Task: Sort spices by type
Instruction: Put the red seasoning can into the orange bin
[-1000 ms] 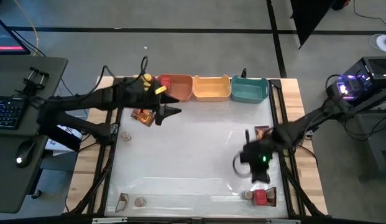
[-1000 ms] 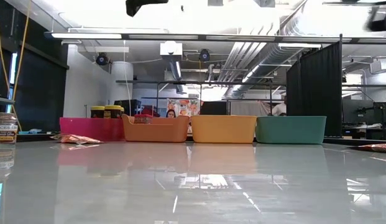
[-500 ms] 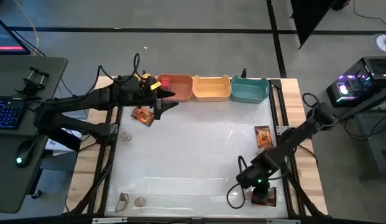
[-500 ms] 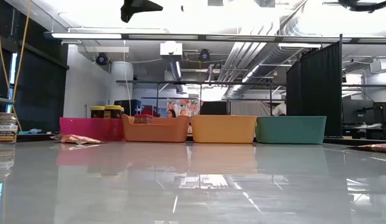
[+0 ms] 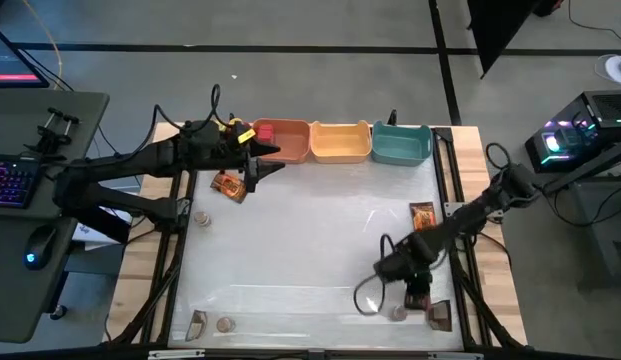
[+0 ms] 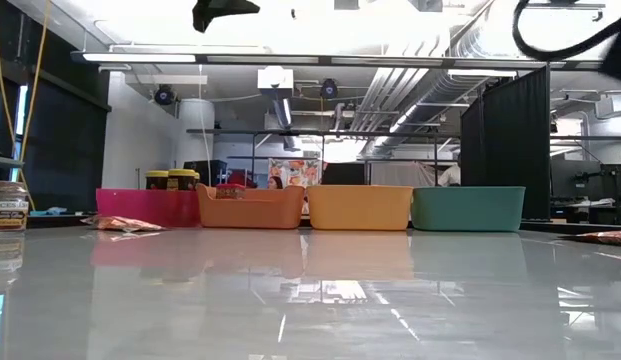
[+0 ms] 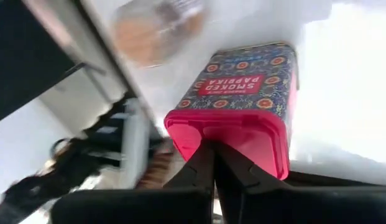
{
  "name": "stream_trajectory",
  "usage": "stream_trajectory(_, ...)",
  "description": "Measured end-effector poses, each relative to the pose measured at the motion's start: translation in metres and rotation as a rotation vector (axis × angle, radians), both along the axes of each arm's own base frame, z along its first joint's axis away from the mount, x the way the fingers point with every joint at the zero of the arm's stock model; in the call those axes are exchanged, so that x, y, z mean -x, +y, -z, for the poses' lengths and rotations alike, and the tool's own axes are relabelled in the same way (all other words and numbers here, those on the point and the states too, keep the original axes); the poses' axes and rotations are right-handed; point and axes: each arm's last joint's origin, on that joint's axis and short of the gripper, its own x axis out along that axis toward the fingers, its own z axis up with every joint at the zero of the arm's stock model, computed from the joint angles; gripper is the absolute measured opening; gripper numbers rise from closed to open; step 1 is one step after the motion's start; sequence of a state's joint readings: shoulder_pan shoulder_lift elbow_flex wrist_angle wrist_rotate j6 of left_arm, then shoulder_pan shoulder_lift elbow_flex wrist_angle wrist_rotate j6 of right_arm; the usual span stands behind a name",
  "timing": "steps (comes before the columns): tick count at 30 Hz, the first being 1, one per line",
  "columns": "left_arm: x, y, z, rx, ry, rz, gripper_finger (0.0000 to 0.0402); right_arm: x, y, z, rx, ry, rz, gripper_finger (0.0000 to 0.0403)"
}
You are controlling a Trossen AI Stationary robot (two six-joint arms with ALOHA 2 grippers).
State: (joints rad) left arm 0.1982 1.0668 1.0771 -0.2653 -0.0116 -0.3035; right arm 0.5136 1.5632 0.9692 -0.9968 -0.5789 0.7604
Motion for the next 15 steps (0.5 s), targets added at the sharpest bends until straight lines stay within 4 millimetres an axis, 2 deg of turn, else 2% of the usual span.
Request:
stream_trajectory(4,0.0,0.0,0.0,0.0,-0.002,0.0,0.0256,-0.005,-0.032,-0.008,0.071,-0.059,0.016,0.0)
stream_trajectory(8,0.0,0.0,0.0,0.007,-0.003,-0.001,0.0256,-0.021,-0.064,-0.011,0.114,-0.16,0.068,0.0)
stream_trajectory(15,0.0,-0.001,0.0,0.055,-0.011,0.012,0.0256,-0.066,-0.112,-0.017,0.218,-0.568,0.197,0.0)
